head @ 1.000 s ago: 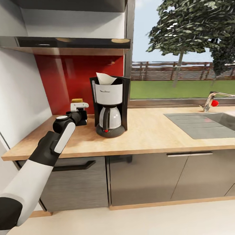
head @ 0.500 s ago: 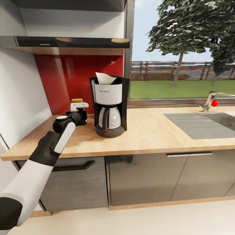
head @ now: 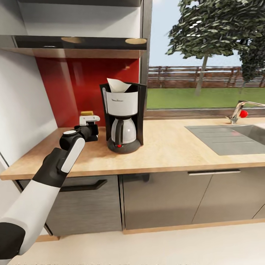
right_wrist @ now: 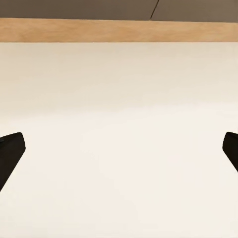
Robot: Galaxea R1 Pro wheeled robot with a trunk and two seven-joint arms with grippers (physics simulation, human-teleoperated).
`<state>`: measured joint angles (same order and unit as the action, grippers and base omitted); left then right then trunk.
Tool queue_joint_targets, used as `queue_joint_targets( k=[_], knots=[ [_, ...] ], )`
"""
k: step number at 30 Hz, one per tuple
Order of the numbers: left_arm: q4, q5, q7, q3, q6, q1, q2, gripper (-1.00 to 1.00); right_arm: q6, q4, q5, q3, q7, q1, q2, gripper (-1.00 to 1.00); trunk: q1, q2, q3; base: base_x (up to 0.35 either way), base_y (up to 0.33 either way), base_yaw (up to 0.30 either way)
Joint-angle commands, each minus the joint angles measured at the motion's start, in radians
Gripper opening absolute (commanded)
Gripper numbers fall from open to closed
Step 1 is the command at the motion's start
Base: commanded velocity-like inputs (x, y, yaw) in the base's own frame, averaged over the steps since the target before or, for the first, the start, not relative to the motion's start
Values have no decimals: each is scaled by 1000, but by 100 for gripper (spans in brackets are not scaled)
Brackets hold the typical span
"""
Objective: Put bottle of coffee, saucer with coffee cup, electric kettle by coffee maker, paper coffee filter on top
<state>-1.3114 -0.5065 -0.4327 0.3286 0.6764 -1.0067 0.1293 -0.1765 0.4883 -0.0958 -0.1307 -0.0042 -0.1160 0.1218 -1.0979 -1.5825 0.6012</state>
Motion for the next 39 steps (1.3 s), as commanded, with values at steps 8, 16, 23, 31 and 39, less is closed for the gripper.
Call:
queue_joint_targets(
  k=[8,16,23,31,39],
  knots=[
    [-2,-9,-9,3,2,-1,1,-100,-3,-1,-10,-4,0,-1,-1,100,0,-1,14,0,0,0],
    [-7,-9,-9,3,2,-1,1,-100,-3,-1,-10,-4,0,-1,-1,100,0,-1,26,0,0,0],
    [-6,-9,-9,3,2,-1,1,-100,-3,-1,-10,-4,0,-1,-1,100,0,-1,37,0,0,0],
    [-7,-9,-9,3,2,-1,1,-100,-3,-1,-10,-4,0,-1,-1,100,0,-1,50,0,0,0],
    [-6,-9,-9,3,2,-1,1,-100,-3,-1,-10,-4,0,-1,-1,100,0,-1,61,0,0,0]
  ],
)
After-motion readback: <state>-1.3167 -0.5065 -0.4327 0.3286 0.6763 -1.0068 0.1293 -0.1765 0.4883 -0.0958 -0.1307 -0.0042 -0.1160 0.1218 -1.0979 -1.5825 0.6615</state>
